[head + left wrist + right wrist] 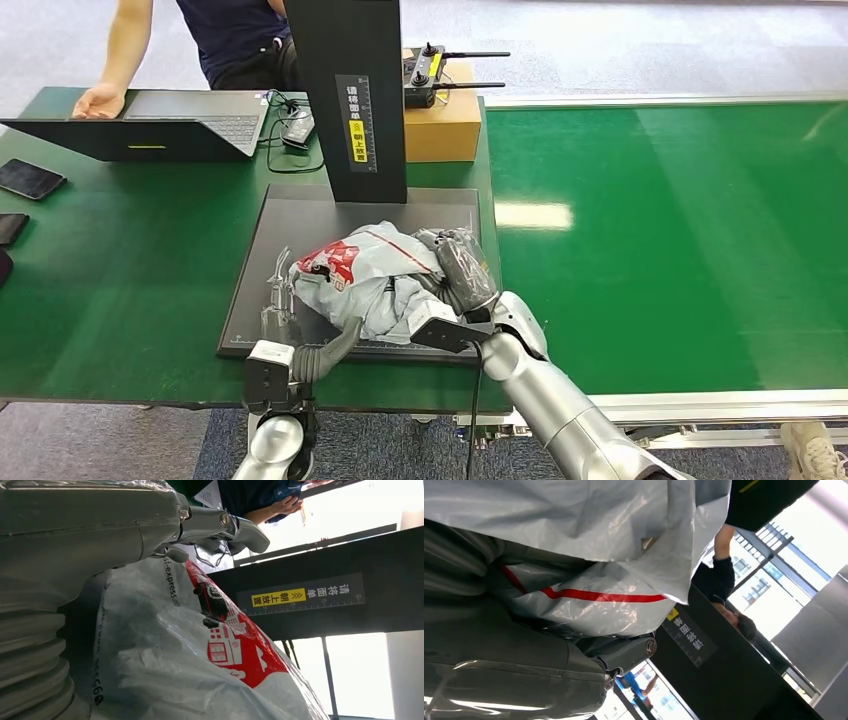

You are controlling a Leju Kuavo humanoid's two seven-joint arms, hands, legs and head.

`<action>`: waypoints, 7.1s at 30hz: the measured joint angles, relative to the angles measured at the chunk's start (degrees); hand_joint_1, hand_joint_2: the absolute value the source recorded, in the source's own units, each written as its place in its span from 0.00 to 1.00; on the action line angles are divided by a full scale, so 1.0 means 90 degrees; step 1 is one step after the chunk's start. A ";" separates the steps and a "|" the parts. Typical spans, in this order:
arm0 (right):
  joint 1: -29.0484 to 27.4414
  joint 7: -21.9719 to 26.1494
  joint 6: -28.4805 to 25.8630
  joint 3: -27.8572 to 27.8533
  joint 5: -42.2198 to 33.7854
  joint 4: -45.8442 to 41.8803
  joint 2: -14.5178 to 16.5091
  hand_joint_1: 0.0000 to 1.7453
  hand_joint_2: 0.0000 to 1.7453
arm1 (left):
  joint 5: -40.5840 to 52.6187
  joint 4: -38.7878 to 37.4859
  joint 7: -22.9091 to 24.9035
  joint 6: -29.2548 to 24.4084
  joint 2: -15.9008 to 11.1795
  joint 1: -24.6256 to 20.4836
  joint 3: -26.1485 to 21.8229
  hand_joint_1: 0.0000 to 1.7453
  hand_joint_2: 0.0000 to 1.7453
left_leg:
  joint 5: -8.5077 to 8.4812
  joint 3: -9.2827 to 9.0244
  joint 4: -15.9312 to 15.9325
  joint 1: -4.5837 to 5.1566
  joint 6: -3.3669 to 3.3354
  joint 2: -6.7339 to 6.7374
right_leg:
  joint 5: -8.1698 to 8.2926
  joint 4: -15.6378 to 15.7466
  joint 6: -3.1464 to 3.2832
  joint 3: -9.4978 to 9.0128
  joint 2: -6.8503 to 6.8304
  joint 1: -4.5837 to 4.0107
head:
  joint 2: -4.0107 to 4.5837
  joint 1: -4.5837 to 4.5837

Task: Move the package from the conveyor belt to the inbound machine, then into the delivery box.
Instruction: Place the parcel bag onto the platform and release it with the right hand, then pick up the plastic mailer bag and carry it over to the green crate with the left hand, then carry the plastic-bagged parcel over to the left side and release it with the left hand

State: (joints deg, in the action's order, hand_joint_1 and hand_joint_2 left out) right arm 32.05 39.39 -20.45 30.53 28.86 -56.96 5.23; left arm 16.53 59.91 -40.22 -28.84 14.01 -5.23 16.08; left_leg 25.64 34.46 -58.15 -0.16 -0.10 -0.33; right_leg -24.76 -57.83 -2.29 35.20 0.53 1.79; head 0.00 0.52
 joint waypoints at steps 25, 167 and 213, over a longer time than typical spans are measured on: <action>0.0506 -0.1785 -0.1050 -0.0220 0.0847 0.2928 -0.0289 0.00 1.00 | -0.0192 -0.0131 0.0000 -0.0067 -0.0216 -0.0037 0.0383 0.00 1.00 | -0.0002 -0.0007 -0.0004 0.0001 -0.0002 0.0000 | 0.0001 0.0002 0.0000 -0.0003 -0.0001 0.0001 | 0.0000 -0.0001; -0.4217 0.0061 0.3122 -0.3476 -0.1619 -0.4148 0.0471 0.00 1.00 | 0.5460 -0.0673 0.3424 -0.0871 -0.2149 -0.3381 -0.3041 1.00 1.00 | -0.0018 -0.0007 0.0008 -0.0014 0.0016 0.0006 | 0.0007 -0.0009 0.0014 0.0003 0.0007 -0.0012 | 0.0000 -0.0001; -0.3865 0.0061 0.3192 -0.3394 -0.1633 -0.3654 0.0579 0.00 1.00 | 0.5218 -0.2281 0.3131 0.0359 -0.2510 -0.4826 -0.3930 0.00 1.00 | -0.0017 0.0009 0.0000 -0.0012 0.0018 0.0005 | 0.0009 -0.0004 0.0016 0.0017 0.0008 -0.0010 | 0.0000 -0.0001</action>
State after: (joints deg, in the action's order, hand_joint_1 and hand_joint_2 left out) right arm -2.73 39.93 8.28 -0.02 14.17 -89.84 10.45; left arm 63.49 39.38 -12.03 -25.61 -8.58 -48.66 -19.29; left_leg 25.49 34.55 -58.15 -0.26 0.07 -0.29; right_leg -24.69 -57.87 -2.14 35.35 0.60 1.70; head 0.00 0.52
